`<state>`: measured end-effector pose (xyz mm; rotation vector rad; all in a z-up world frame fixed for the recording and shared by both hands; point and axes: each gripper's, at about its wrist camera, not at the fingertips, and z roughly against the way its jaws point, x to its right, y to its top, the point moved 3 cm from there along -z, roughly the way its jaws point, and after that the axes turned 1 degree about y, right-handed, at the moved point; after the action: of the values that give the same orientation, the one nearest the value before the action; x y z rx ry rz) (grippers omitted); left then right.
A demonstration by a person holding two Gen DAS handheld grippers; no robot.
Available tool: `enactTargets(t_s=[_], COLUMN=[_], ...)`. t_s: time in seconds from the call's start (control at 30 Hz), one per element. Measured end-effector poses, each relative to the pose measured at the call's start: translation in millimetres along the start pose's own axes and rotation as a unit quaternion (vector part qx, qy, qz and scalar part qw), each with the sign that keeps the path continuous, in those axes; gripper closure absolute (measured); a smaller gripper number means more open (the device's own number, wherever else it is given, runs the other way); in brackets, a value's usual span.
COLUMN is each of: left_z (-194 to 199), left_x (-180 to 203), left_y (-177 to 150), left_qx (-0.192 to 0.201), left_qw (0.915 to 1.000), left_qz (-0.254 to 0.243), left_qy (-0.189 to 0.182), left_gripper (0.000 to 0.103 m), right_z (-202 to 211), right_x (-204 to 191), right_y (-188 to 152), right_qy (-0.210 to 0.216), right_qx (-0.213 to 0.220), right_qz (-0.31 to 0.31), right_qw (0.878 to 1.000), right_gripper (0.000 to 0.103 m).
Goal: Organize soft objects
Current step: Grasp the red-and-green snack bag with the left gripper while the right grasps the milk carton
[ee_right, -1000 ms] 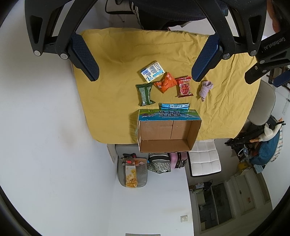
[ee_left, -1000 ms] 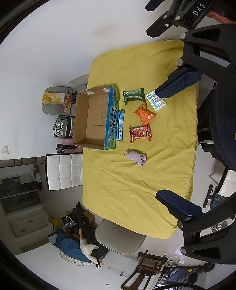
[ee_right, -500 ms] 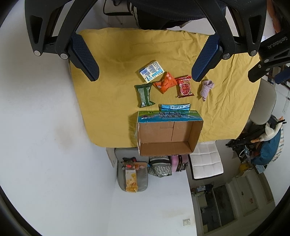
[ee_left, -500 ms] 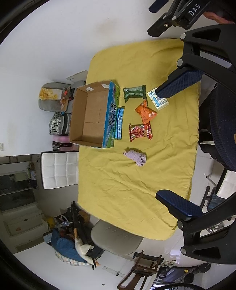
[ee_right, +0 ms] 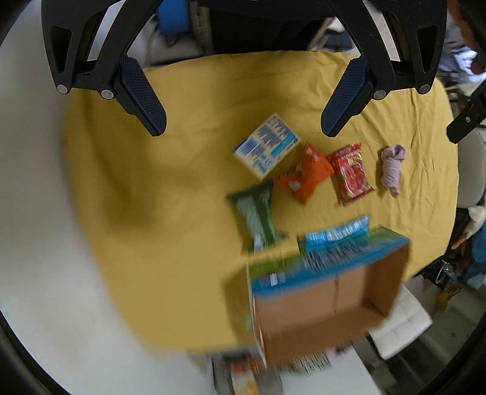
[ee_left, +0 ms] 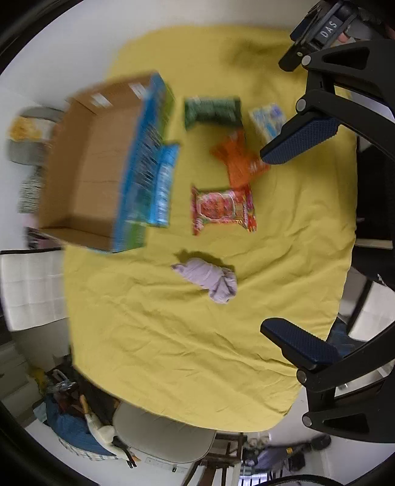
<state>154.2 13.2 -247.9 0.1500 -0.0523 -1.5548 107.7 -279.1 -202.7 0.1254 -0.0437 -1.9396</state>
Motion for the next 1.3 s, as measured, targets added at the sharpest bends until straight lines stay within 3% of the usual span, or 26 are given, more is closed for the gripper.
enactTargets(t_s=[0.23,0.37,0.43,0.5,0.63,0.7,0.73,0.77,0.87,0.97,1.27,1.3], left_z=[-108.7,-144.1,-159.7,-169.0,-192.0,-200.0,-203.0,-206.5,-204.4,-192.6,-182.2,-186.0], left_x=[22.7,27.4,27.0,26.9,38.5,44.7,47.3,48.7,52.3,52.2,52.6,57.2], left_y=[14.0,21.0,24.4,27.4,31.8,32.1,31.3,30.5,27.2,17.1,-10.4,-7.4], left_qx=[-0.090,-0.120,-0.136,-0.145,-0.174,-0.179,-0.179,-0.178,-0.164,-0.161,-0.142,-0.141], left_qw=[0.9956,0.9924,0.9902,0.9886,0.9832,0.9824,0.9823,0.9825,0.9854,0.9859,0.9887,0.9888], left_qz=[-0.015,-0.010,0.000,0.009,-0.003,-0.014,-0.018,-0.021,-0.036,-0.042,-0.048,-0.048], left_qy=[-0.021,-0.024,-0.032,-0.038,-0.053,-0.052,-0.052,-0.050,-0.030,-0.019,-0.005,-0.005], left_gripper=[0.000,0.000,0.000,0.000,0.000,0.010,0.019,0.034,0.046,0.056,0.056,0.056], right_z=[-145.5,-188.0,-202.5,-212.3,-214.1,-207.3,-204.8,-203.0,-207.7,-208.1,-234.5,-239.4], right_x=[12.4,13.6,11.3,6.6,-7.3,-17.3,-22.7,-27.7,-36.0,-40.8,-5.9,-6.9], right_y=[3.5,-1.8,-5.0,-7.8,-0.4,9.0,13.0,16.0,18.9,16.8,-9.1,-11.1], right_qy=[0.042,0.071,0.080,0.086,0.050,0.019,-0.006,-0.028,-0.045,-0.025,-0.011,-0.008], right_qx=[-0.123,-0.159,-0.169,-0.181,-0.196,-0.172,-0.157,-0.144,-0.135,-0.145,-0.171,-0.170], right_qz=[-0.109,-0.153,-0.162,-0.153,-0.072,0.003,0.044,0.076,0.125,0.114,0.003,-0.002], right_qw=[0.986,0.973,0.969,0.968,0.977,0.985,0.987,0.986,0.982,0.983,0.985,0.985], right_gripper=[0.000,0.000,0.009,0.023,0.028,0.028,0.028,0.028,0.028,0.028,0.028,0.034])
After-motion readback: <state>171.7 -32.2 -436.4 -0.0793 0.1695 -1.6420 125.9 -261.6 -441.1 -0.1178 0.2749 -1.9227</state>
